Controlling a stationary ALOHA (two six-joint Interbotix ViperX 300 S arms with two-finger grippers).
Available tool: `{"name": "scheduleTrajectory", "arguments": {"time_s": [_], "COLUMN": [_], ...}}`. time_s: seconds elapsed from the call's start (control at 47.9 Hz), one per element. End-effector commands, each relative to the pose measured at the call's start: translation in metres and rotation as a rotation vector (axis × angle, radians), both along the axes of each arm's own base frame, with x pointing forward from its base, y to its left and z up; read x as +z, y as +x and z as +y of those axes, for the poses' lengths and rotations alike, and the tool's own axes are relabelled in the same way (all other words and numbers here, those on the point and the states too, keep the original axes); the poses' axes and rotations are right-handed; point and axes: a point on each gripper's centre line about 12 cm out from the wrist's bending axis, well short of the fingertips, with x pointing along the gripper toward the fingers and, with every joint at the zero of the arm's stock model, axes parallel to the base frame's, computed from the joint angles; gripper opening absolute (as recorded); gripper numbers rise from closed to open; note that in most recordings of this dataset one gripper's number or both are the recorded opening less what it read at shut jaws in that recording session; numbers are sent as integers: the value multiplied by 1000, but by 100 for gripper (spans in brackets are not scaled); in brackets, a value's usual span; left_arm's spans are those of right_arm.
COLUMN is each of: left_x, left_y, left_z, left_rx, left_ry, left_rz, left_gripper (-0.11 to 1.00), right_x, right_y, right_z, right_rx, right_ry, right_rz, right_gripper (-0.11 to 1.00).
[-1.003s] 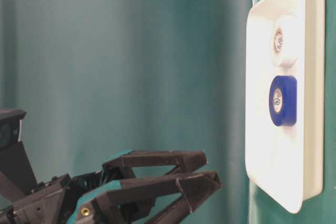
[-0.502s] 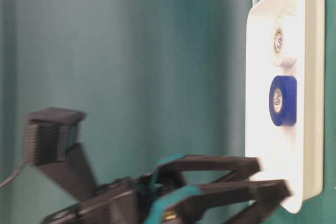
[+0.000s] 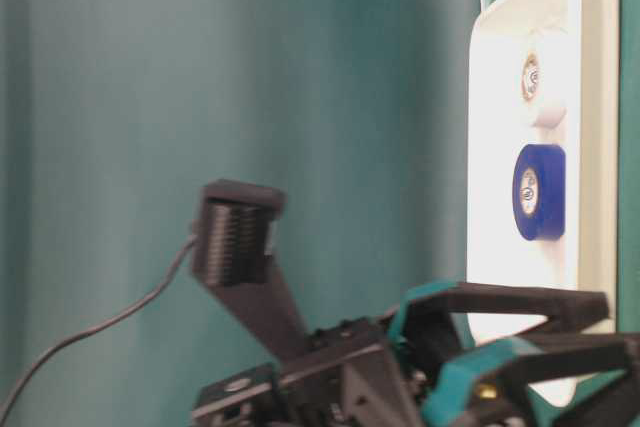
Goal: Pick up the tape from a random location and place it into the white case.
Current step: 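Lower the left gripper onto the yellow tape roll's rim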
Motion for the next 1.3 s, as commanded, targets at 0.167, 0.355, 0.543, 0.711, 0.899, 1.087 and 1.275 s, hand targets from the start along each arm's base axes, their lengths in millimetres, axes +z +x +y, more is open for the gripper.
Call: {"name": "scheduleTrajectory", "arguments": {"time_s": [0.167, 0.355, 0.543, 0.711, 0.899, 1.087, 1.275], "left_x": [-8, -22, -35, -44, -57, -58, -58], "left_y": [0, -3, -4, -2, -3, -3, -3], "left_z": [-1, 0, 5, 7, 7, 7, 7], "left_rx": [0, 2, 15, 18, 19, 20, 20], "left_ry": [-1, -3, -1, 1, 2, 1, 1], "left_rz": [0, -1, 11, 18, 40, 43, 43], "left_gripper": [98, 98, 98, 98, 98, 98, 97], "right_x": [4, 4, 4, 4, 2, 2, 2], "right_y": [3, 3, 3, 3, 4, 4, 4], "right_z": [0, 0, 0, 0, 0, 0, 0], "right_rx": [5, 5, 5, 4, 3, 4, 4], "right_ry": [-5, -5, -5, -4, -1, -3, -3], "right_rz": [-5, -5, -4, -4, 2, 2, 2], "right_gripper": [82, 82, 82, 82, 82, 82, 82]}}
